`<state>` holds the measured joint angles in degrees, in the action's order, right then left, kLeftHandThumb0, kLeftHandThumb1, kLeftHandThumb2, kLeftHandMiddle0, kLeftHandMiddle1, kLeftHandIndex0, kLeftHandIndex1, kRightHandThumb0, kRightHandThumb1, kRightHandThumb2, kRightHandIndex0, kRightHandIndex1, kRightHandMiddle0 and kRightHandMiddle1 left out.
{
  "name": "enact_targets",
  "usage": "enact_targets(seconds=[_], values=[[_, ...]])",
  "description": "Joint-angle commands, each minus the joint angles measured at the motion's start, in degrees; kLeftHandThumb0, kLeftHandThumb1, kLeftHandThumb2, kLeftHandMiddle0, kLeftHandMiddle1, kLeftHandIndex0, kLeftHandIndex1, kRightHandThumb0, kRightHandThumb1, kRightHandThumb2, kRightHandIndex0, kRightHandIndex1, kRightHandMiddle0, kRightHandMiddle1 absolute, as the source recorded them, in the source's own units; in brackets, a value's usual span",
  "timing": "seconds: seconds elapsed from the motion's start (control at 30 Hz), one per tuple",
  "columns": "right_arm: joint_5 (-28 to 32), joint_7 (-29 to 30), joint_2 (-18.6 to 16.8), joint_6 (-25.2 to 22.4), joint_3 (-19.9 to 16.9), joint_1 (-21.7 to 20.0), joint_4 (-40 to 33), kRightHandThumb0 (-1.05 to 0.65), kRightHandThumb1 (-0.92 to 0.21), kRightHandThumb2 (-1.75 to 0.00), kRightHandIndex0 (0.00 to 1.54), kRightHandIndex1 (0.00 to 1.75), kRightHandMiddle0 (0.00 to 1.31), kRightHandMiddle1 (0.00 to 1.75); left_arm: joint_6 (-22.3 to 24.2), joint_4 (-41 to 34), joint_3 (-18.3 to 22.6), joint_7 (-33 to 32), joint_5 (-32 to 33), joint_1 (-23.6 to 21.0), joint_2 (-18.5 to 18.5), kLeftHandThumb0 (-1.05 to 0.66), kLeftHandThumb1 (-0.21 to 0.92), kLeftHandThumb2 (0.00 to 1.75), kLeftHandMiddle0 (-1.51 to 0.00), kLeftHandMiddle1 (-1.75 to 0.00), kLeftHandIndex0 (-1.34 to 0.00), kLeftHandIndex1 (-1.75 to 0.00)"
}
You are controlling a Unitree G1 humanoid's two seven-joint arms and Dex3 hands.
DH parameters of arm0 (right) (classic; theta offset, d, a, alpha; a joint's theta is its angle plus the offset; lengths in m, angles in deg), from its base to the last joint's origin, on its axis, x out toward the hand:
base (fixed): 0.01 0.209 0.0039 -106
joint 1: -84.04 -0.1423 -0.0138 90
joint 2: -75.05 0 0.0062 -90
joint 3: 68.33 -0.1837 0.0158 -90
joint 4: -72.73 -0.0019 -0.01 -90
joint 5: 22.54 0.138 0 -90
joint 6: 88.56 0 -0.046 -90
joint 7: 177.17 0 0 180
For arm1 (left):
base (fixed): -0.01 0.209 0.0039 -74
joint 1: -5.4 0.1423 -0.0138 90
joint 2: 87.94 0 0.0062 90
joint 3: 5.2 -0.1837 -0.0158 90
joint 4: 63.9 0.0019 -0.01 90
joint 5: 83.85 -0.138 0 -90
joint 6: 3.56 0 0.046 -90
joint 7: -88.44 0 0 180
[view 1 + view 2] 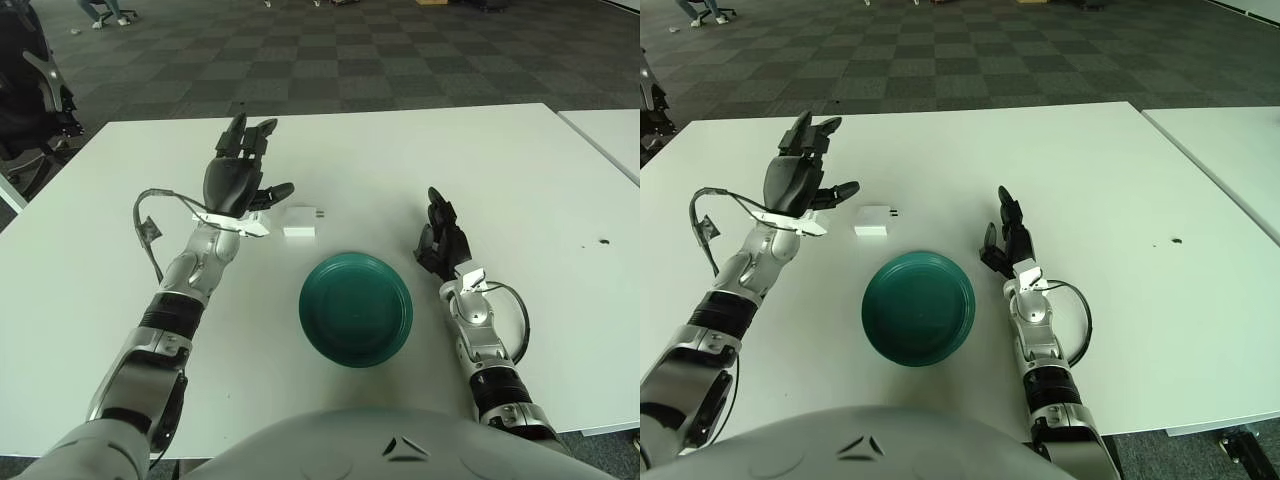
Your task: Put the charger into the plate.
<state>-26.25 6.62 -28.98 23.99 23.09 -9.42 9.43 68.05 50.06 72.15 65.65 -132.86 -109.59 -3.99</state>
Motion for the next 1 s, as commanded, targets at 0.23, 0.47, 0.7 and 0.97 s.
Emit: enact_targets(seconds=[0.23, 0.47, 0.7, 0.97], values=[[0.25, 0.07, -2.44, -3.34, 0.53, 3.93, 8.87, -0.86, -0.92, -1.06, 0.05, 0.01, 0.0, 0.14, -8.83, 21.81, -8.41, 14.85, 2.81, -13.69, -3.15, -1.05, 0.92, 0.53, -0.19, -0.01, -0.1, -1.03], [0.81, -0.28, -2.84, -3.18, 0.12, 3.24, 10.32, -0.85, -0.92, -1.05, 0.05, 0.0, 0.0, 0.14, -15.68, 30.31, -12.63, 24.27, 3.81, -20.31, -4.04, -1.05, 0.92, 0.51, -0.16, 0.0, -0.11, -1.02], [1.27, -0.59, -3.25, -2.78, -0.07, 2.7, 11.51, -0.84, -0.92, -1.06, 0.04, 0.0, 0.0, 0.13, -19.03, 37.87, -13.97, 33.68, 6.65, -26.04, -1.52, -1.05, 0.92, 0.49, -0.16, -0.01, -0.09, -0.99], [1.61, -0.9, -3.65, -2.15, -0.46, 2.29, 12.81, -0.84, -0.92, -1.07, 0.04, 0.0, 0.0, 0.12, -19.17, 45.88, -13.69, 39.28, 10.13, -29.09, 1.42, -0.99, 0.92, 0.46, -0.21, -0.03, -0.06, -0.96]])
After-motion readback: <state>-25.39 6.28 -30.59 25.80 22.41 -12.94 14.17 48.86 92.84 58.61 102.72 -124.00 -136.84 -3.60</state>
